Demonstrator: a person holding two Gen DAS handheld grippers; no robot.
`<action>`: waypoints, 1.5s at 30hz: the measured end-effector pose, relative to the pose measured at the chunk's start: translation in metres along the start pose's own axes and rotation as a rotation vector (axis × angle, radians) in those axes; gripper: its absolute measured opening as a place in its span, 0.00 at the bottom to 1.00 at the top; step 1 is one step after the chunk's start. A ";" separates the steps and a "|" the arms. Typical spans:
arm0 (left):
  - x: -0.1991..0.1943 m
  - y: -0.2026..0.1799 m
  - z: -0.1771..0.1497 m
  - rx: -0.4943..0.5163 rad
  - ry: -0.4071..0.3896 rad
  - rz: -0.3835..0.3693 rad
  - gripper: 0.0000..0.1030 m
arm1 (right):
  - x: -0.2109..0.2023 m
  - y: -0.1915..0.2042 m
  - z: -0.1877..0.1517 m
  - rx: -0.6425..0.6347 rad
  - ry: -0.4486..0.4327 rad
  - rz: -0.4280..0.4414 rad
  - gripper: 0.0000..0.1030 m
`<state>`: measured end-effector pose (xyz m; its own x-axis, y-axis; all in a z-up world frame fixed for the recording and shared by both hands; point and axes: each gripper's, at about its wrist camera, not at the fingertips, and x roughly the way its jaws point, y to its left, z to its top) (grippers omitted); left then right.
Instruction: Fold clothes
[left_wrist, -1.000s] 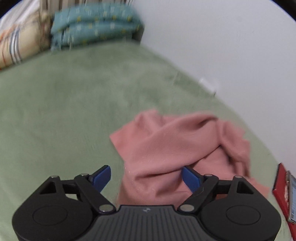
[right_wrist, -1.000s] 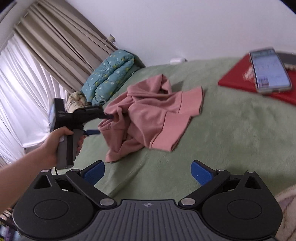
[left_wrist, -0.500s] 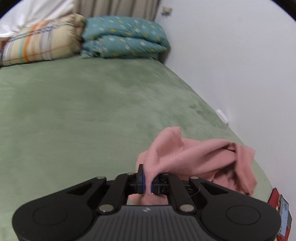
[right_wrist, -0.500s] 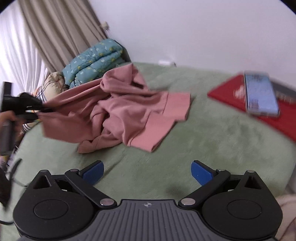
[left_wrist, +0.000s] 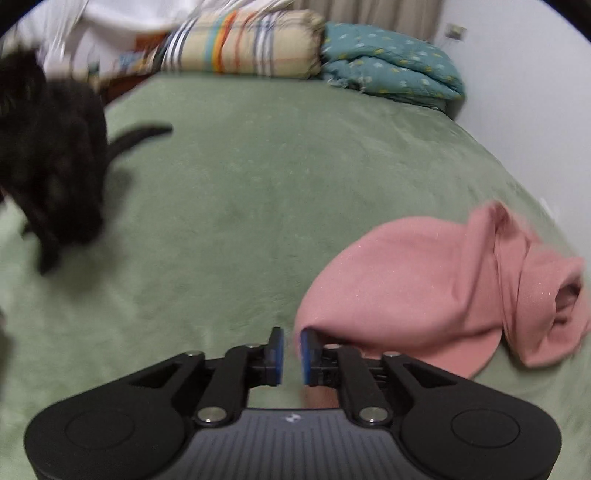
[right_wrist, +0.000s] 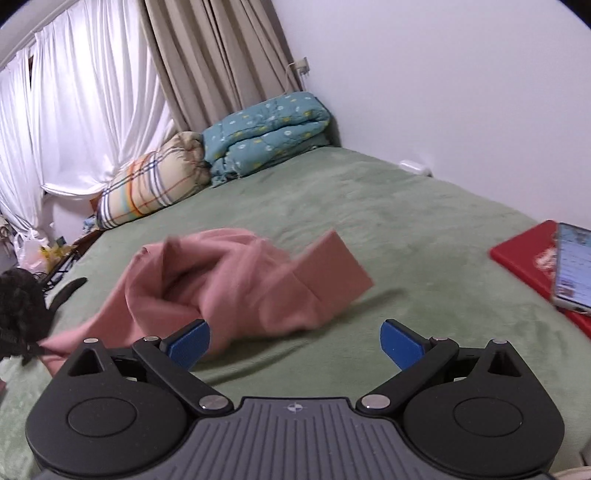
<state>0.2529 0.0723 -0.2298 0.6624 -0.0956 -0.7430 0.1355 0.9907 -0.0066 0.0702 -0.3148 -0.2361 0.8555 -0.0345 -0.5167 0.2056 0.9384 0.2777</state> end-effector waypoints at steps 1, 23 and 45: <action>-0.010 -0.008 0.002 0.031 -0.020 0.005 0.23 | 0.004 -0.004 0.005 -0.013 -0.003 0.005 0.98; 0.034 -0.176 0.087 0.149 -0.202 -0.199 0.04 | 0.048 -0.068 -0.005 0.235 0.060 0.080 0.97; -0.075 0.093 -0.062 -0.204 -0.048 -0.070 0.19 | 0.035 0.085 -0.041 -0.547 0.049 0.347 0.90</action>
<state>0.1703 0.1781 -0.2159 0.6916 -0.1649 -0.7032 0.0338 0.9799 -0.1966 0.0979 -0.2222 -0.2638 0.8033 0.3059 -0.5110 -0.3619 0.9322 -0.0110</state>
